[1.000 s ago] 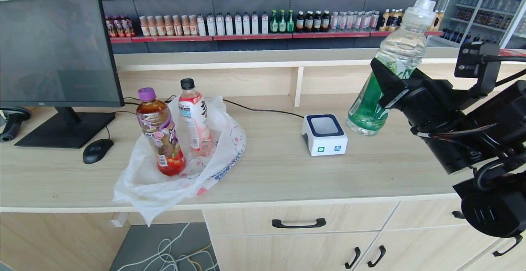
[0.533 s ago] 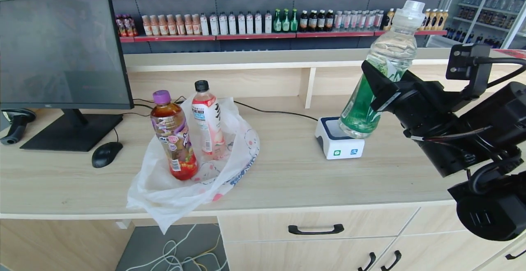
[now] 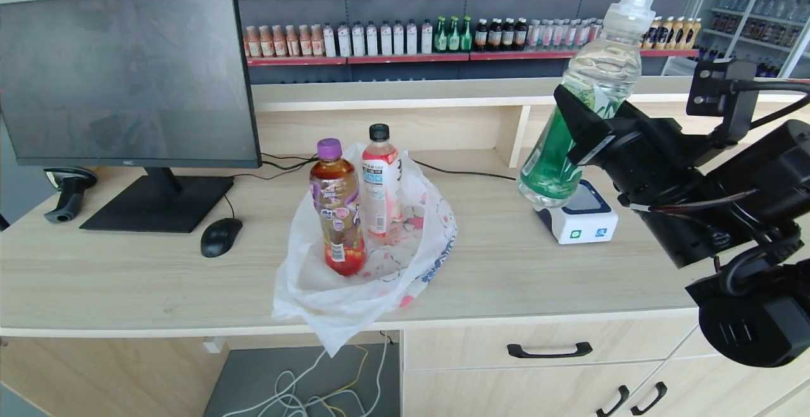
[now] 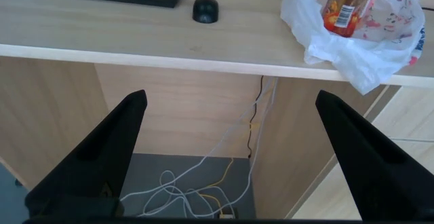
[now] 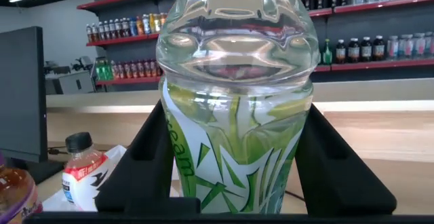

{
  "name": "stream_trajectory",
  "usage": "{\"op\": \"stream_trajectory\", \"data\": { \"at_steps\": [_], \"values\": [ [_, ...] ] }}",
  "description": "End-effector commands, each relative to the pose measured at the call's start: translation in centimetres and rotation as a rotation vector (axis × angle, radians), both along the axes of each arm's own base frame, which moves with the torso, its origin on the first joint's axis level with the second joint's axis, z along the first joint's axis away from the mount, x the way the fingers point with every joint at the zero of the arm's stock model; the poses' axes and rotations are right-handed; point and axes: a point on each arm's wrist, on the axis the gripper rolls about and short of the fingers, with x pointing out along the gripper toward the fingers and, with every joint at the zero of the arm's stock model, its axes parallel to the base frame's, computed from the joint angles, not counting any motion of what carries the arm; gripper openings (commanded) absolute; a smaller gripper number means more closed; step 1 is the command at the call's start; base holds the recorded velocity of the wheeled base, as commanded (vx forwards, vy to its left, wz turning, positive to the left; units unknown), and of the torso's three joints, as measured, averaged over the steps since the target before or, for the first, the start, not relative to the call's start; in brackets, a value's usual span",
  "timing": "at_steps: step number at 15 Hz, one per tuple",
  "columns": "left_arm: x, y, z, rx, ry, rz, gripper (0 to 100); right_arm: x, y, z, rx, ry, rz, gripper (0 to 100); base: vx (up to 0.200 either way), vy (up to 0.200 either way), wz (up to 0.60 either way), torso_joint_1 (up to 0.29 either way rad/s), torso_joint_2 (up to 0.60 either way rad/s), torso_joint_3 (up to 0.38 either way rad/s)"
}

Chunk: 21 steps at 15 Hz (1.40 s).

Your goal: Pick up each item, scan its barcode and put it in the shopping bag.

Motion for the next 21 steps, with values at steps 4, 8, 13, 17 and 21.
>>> {"op": "stream_trajectory", "data": {
  "at_steps": [4, 8, 13, 17, 21],
  "values": [
    [0.0, 0.0, 0.0, 0.000, 0.000, 0.001, 100, 0.2, 0.3, 0.0, 0.001, -0.006, 0.008, 0, 0.000, 0.000, 0.00, 0.000, 0.00, 0.000],
    [0.0, 0.0, 0.0, 0.000, 0.000, 0.001, 100, -0.2, 1.1, 0.1, -0.002, -0.008, 0.033, 0, 0.000, 0.000, 0.60, 0.001, 0.00, 0.000],
    [0.0, 0.0, 0.0, 0.000, 0.000, 0.001, 100, -0.8, 2.1, -0.1, -0.016, -0.004, 0.064, 0, 0.000, 0.000, 0.24, 0.004, 0.00, 0.000],
    [0.0, 0.0, 0.0, 0.000, 0.000, 0.001, 100, -1.0, 3.8, -1.6, -0.045, 0.041, 0.116, 0, 0.000, 0.000, 0.00, 0.000, 0.00, 0.000],
    [0.0, 0.0, 0.0, 0.000, 0.000, 0.001, 100, -1.3, 4.8, -4.0, -0.087, 0.120, 0.148, 0, 0.000, 0.000, 0.00, 0.000, 0.00, 0.000]
  ]
}}
